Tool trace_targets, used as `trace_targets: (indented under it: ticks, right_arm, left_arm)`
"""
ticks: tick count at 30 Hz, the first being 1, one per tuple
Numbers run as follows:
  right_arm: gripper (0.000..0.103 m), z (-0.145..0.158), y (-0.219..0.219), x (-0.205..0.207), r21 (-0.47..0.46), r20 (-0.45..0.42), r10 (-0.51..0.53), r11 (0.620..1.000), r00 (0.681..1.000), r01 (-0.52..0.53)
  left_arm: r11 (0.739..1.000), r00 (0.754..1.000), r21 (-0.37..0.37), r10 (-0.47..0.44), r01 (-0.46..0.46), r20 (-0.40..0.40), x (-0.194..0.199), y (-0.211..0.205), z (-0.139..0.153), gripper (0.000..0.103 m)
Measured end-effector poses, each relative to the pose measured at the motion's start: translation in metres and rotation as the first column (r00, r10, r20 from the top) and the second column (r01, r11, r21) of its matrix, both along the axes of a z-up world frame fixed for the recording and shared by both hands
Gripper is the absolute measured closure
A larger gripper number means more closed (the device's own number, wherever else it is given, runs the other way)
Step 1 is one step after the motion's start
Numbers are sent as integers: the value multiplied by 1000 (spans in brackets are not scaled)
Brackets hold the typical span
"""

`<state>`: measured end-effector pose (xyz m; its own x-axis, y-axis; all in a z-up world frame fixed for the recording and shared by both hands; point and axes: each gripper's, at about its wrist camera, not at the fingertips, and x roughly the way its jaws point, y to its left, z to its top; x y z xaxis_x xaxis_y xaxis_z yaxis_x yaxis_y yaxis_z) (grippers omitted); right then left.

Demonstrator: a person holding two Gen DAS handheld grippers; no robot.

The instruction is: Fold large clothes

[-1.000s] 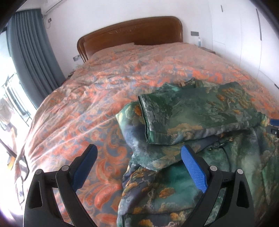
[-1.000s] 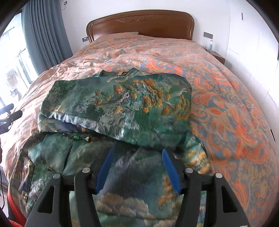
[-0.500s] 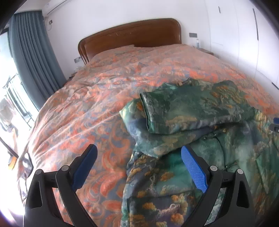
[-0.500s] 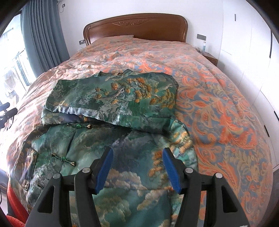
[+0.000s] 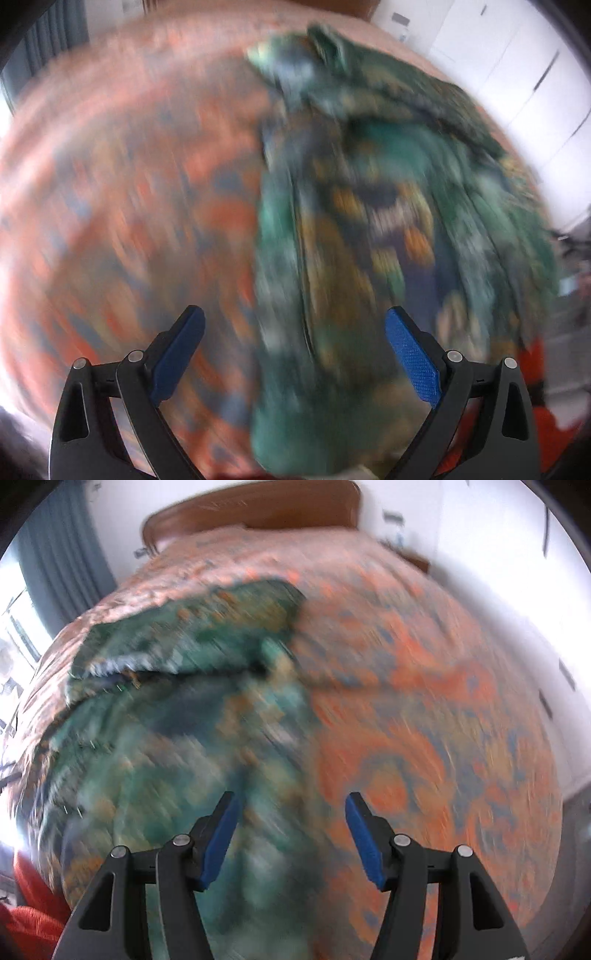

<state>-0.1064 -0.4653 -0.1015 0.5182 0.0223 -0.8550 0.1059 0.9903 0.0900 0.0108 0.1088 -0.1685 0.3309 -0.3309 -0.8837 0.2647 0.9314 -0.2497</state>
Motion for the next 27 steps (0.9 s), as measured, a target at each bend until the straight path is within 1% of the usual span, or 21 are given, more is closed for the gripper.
trace_targets:
  ticks: [1,2,4,5,6,8,9,10,11,13,14,15,16,17,18,20,21,24,27]
  right_arm:
    - [41,-10,-10,-8,20,-29,-12,1000,1000,12]
    - [41,-20,-17,-14,46,-56,-18,999,998,21]
    - [41,-39,-26,-25,141,-96,-18,989,995,31]
    - [41,-44,-28,-29,177,-94,-16,984,995,33]
    - [41,-47,-28,-32,203,-85,-11,979,996,28]
    - [40,-49,-27,-34,245,-79,3,969,997,16]
    - [40,-49,-26,-35,289,-77,22,957,997,1]
    - [40,-48,-24,-37,328,-73,47,944,996,-21]
    - [40,-47,-20,-39,340,-71,67,940,995,-40]
    - [40,-44,-13,-42,326,-79,113,942,990,-82]
    - [40,-45,-10,-43,332,-92,132,938,987,-95]
    - [42,-47,-7,-45,355,-110,154,929,982,-106]
    - [42,-49,-1,-47,376,-126,186,918,974,-127]
    - [42,-48,10,-50,360,-131,228,918,965,-168]
    - [56,-47,23,-53,311,-136,270,925,953,-218]
    - [84,-44,41,-54,234,-159,297,938,942,-256]
    - [90,-41,45,-54,213,-160,284,945,945,-248]
    - [92,-21,58,-59,182,-136,290,947,947,-264]
    - [93,4,68,-78,194,-108,325,934,940,-300]
  left_arm:
    - [1000,999,-26,-12,11,-29,-6,1,-8,4]
    - [1000,999,-28,-16,14,-42,-9,0,-13,4]
    - [1000,999,-15,-10,9,-33,-14,-2,-19,4]
    - [1000,999,-24,-6,5,-32,-14,-3,-19,5]
    - [999,999,-50,1,-3,-46,-13,-3,-19,5]
    - [994,998,-107,-3,-4,-69,-14,-3,-19,11]
    - [992,996,-128,-14,3,-83,-14,-4,-18,27]
    - [991,994,-134,-26,12,-105,-15,-7,-19,33]
    - [992,994,-125,-25,12,-109,-15,-8,-19,34]
    - [993,991,-118,-24,9,-128,-16,-10,-20,51]
    - [993,990,-119,-26,9,-136,-16,-11,-19,54]
    - [992,990,-122,-35,18,-139,-16,-13,-15,63]
    - [992,989,-124,-44,27,-140,-15,-15,-12,74]
    - [991,988,-130,-52,34,-143,-14,-19,-9,79]
    - [990,988,-134,-54,35,-147,-12,-19,-6,84]
    - [990,988,-129,-66,48,-139,-12,-21,1,86]
    - [990,989,-131,-72,54,-133,-11,-22,4,87]
    - [987,988,-144,-91,73,-125,-15,-13,16,87]
    - [986,985,-154,-94,71,-143,-31,3,20,87]
